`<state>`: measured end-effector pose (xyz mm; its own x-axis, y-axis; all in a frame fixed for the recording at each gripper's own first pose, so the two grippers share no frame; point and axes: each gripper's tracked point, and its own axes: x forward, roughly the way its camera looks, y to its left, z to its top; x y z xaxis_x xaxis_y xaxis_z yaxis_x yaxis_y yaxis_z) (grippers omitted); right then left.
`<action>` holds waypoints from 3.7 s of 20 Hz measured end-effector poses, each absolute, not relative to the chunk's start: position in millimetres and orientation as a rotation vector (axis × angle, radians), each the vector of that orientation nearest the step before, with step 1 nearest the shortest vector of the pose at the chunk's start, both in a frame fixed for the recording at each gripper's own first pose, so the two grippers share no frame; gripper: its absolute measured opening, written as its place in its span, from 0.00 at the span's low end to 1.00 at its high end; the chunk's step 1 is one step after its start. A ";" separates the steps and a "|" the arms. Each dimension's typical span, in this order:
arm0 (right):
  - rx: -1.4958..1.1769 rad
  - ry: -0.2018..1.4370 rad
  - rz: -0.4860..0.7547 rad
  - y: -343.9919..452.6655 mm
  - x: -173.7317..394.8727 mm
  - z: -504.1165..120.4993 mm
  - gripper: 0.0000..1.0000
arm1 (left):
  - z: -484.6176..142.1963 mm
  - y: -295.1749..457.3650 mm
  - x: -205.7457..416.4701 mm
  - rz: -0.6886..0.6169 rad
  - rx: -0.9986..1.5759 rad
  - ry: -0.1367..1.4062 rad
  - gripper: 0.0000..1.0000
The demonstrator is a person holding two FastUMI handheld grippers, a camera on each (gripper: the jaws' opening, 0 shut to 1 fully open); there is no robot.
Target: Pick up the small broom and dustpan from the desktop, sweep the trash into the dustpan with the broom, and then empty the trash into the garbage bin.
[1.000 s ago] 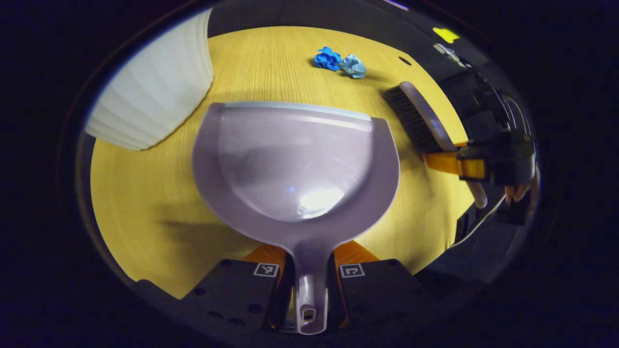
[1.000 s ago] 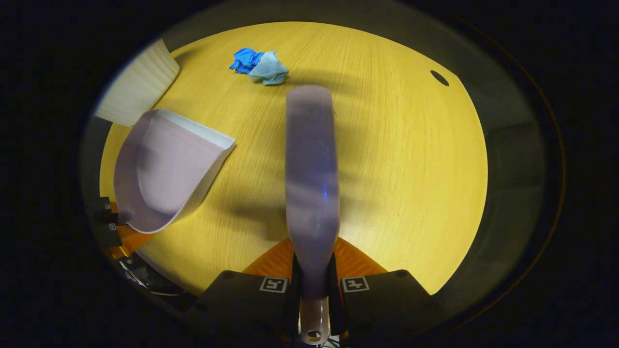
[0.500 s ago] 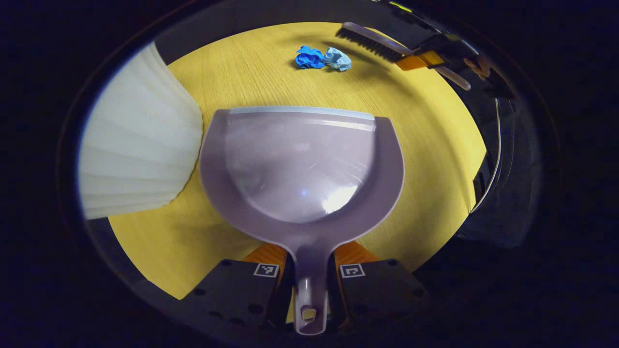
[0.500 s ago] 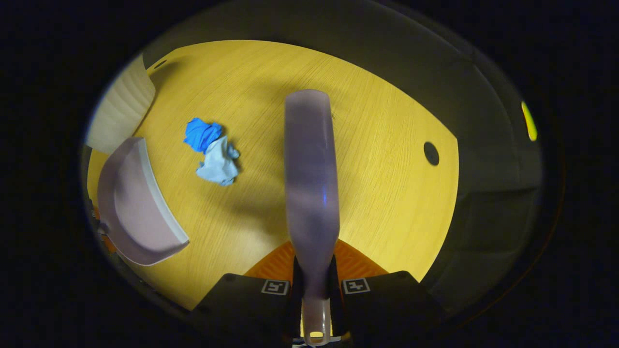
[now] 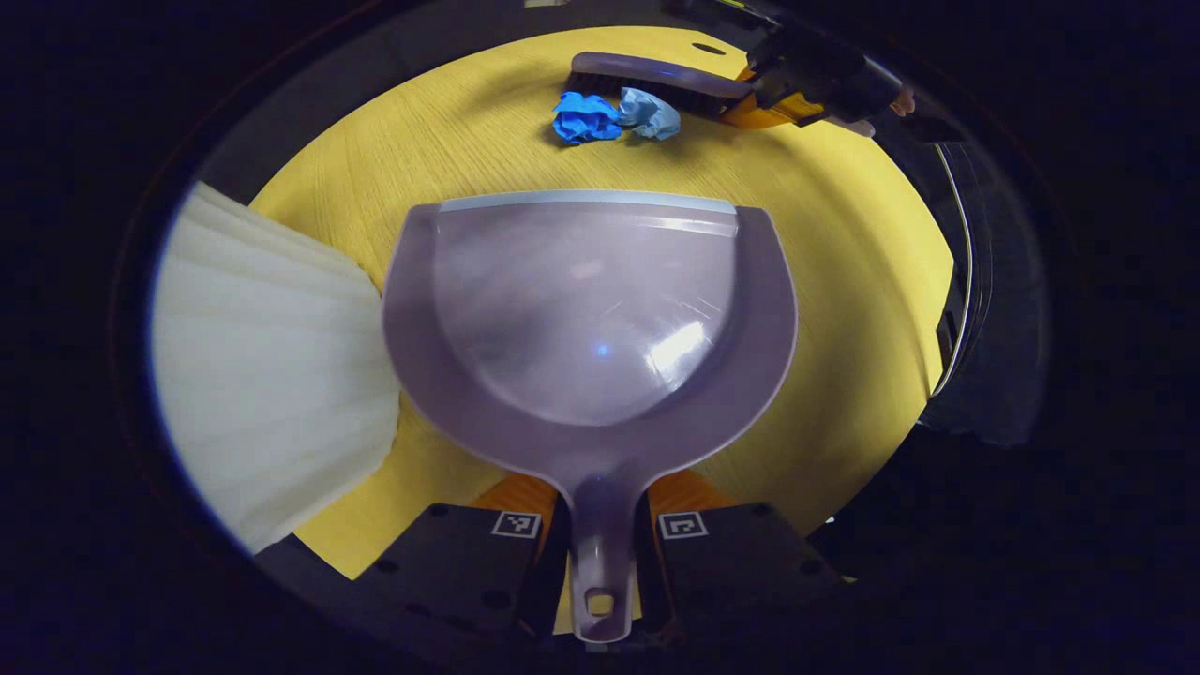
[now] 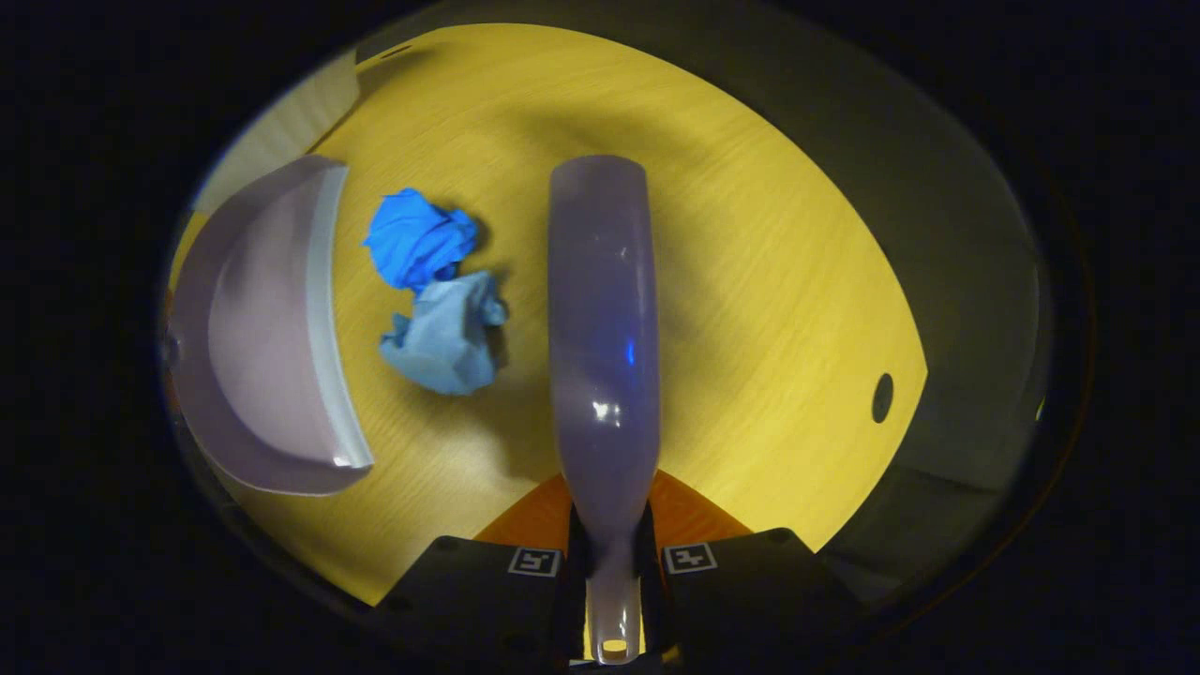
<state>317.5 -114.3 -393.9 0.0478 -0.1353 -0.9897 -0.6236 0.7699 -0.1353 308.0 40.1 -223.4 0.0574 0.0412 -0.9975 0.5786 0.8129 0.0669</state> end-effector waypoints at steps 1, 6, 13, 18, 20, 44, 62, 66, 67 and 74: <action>-0.662 1.504 0.465 -104.3 311.3 -393.9 0.25 | -224.6 41.2 311.5 -0.438 0.536 1.471 0.29; -0.586 1.635 0.751 -67.5 235.7 -373.9 0.26 | -230.0 40.4 315.3 -0.457 0.521 1.373 0.29; -0.463 1.584 0.612 -83.9 242.9 -373.2 0.26 | -228.3 40.5 311.8 -0.463 0.364 1.313 0.29; -0.380 1.551 0.508 -132.4 230.8 -393.0 0.26 | -157.4 68.1 281.9 -0.484 0.335 1.233 0.30; -0.330 1.538 0.466 -138.6 224.0 -401.7 0.26 | -118.3 84.2 259.6 -0.507 0.363 1.214 0.29; 0.168 1.421 0.497 -101.5 206.4 -424.2 0.27 | 141.8 240.7 328.6 0.026 0.773 1.298 0.29; 0.254 1.374 0.363 -131.8 217.2 -447.8 0.26 | 174.0 214.0 283.8 0.058 0.876 0.938 0.29; 0.233 1.383 0.292 -151.5 218.6 -450.9 0.26 | 151.7 157.7 256.7 -0.089 0.606 0.770 0.29; 0.253 1.380 0.283 -151.7 220.3 -451.1 0.26 | 135.9 129.1 255.8 -0.165 0.528 0.784 0.29; 0.230 1.452 0.179 -170.7 222.3 -485.7 0.27 | -2.9 -18.7 243.6 -0.376 0.210 0.930 0.29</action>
<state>222.3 -170.7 -485.7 0.1122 0.2585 -0.9595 0.0184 0.9649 0.2621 243.6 -18.7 -2.9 0.5392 -0.2238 -0.8119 0.4028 0.9151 0.0153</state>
